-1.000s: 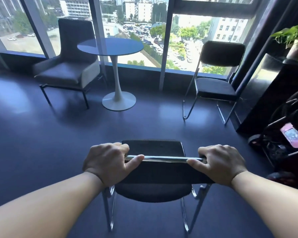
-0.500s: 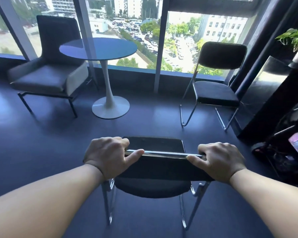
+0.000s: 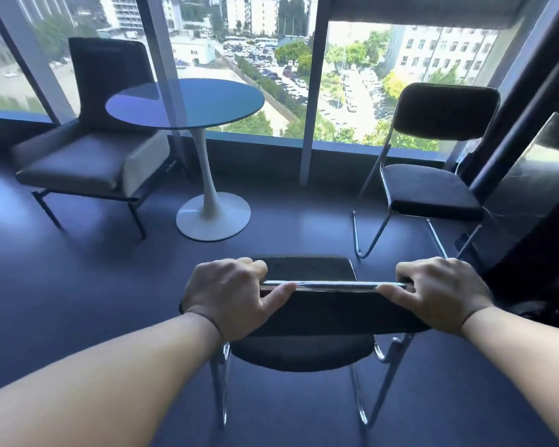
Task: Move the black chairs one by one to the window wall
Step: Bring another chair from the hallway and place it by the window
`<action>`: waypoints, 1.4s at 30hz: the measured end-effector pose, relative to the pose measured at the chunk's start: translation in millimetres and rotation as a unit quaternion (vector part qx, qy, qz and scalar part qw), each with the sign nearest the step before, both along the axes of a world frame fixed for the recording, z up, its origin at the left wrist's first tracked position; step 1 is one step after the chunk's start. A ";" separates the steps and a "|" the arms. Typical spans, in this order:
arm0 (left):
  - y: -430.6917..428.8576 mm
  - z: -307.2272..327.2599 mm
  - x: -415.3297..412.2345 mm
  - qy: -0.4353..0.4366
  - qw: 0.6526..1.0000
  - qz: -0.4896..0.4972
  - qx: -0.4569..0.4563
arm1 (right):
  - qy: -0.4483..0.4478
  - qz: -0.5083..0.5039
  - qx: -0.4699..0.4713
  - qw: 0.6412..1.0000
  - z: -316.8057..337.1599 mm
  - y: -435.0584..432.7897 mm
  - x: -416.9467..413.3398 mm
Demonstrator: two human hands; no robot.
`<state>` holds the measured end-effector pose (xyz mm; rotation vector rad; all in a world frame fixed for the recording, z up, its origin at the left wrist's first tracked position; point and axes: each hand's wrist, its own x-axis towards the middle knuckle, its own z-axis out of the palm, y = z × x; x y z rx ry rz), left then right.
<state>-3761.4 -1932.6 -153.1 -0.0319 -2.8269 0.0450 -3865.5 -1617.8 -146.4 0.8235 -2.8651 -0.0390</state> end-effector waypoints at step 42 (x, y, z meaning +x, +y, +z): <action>-126.0 5.3 -541.7 -0.012 0.999 -0.030 -0.001 | -0.067 -0.055 -0.021 0.996 5.0 -119.2 -501.3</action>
